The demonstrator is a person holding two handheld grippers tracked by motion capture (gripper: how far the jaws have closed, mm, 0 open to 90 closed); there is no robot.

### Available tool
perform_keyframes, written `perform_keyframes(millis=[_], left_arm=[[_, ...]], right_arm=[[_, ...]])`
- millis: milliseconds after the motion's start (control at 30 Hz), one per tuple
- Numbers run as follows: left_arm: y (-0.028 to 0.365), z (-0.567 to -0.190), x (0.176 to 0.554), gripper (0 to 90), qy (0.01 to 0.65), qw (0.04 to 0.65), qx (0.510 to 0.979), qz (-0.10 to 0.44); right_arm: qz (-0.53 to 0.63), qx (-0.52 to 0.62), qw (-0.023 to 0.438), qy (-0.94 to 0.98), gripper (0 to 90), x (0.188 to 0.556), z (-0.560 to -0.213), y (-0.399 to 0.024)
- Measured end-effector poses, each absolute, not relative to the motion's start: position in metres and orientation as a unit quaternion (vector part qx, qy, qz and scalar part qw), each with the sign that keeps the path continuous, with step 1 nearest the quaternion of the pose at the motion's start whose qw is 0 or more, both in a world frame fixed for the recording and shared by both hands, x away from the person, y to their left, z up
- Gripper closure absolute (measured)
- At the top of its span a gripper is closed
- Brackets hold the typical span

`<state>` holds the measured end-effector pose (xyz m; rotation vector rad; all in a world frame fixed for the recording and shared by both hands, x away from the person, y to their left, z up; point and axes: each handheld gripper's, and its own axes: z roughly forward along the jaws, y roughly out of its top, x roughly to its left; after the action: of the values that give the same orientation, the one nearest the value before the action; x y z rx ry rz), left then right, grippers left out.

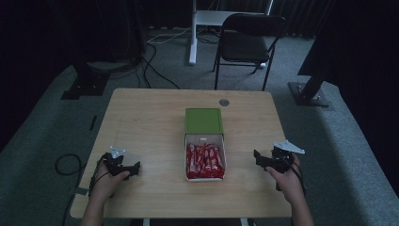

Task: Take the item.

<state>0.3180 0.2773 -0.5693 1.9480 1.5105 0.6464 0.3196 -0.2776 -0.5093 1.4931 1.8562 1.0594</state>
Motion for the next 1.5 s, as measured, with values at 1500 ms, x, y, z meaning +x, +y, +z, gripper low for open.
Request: perform_keyframes(millis=[1500], left_arm=[[0.277,-0.569,0.318,2.4,0.568,0.290,0.730,0.244]], right_arm=[[0.465,0.428,0.216,0.745,14.3,0.307,-0.454,-0.149]])
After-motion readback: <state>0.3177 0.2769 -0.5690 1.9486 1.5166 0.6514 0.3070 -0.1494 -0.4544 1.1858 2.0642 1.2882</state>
